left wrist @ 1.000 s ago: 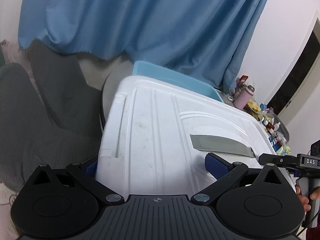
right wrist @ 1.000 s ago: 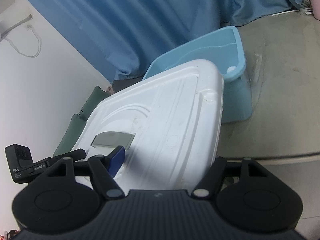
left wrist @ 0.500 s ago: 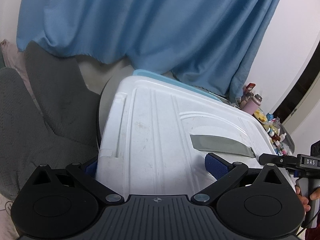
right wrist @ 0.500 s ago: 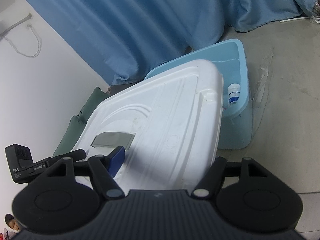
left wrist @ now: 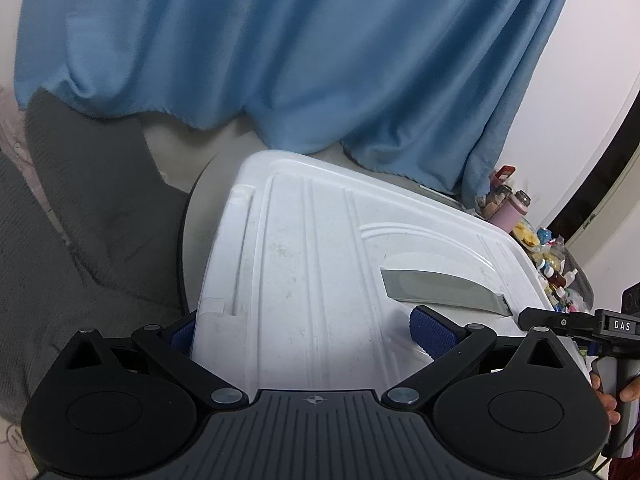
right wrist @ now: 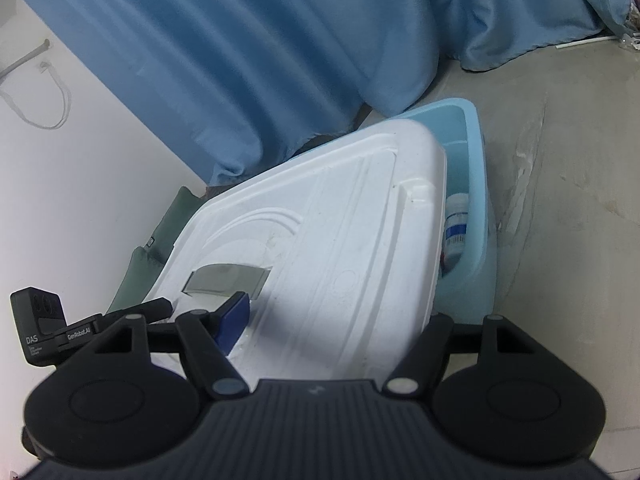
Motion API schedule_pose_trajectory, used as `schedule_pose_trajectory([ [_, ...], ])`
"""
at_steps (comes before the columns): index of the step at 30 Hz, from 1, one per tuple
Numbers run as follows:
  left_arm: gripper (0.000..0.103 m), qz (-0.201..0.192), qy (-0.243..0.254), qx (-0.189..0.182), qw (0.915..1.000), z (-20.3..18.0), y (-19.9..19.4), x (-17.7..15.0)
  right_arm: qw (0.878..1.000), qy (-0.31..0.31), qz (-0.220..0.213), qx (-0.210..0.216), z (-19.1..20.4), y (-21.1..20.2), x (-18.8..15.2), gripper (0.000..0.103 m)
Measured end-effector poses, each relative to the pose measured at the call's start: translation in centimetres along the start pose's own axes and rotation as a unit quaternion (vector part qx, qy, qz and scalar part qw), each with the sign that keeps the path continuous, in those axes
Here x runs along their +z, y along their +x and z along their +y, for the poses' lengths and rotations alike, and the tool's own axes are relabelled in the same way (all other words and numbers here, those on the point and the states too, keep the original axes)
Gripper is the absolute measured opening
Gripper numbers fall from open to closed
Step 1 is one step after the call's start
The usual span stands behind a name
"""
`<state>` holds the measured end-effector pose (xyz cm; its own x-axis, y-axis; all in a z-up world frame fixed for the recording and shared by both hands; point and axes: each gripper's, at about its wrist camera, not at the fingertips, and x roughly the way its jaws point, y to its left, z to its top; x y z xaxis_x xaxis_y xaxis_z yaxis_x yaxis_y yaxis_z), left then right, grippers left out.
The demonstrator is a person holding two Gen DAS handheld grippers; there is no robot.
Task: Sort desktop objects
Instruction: 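Lower the white lid with both tools onto the blue bin's rim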
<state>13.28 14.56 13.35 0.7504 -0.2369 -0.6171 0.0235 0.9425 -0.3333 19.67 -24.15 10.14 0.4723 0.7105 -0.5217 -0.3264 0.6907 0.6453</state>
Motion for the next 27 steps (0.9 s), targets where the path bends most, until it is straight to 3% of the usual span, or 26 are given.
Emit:
schedule_pose_trajectory([
  [13, 0.103, 0.01, 0.008, -0.01, 0.9999, 1.3, 4.6, 5.5, 1.0, 0.012, -0.002, -0.006, -1.4, 3.2, 4.5, 0.071],
  [27, 0.103, 0.018, 0.009, -0.025, 0.9995, 2.9, 8.6, 8.3, 1.0, 0.024, 0.002, -0.017, -2.7, 6.2, 7.5, 0.071],
])
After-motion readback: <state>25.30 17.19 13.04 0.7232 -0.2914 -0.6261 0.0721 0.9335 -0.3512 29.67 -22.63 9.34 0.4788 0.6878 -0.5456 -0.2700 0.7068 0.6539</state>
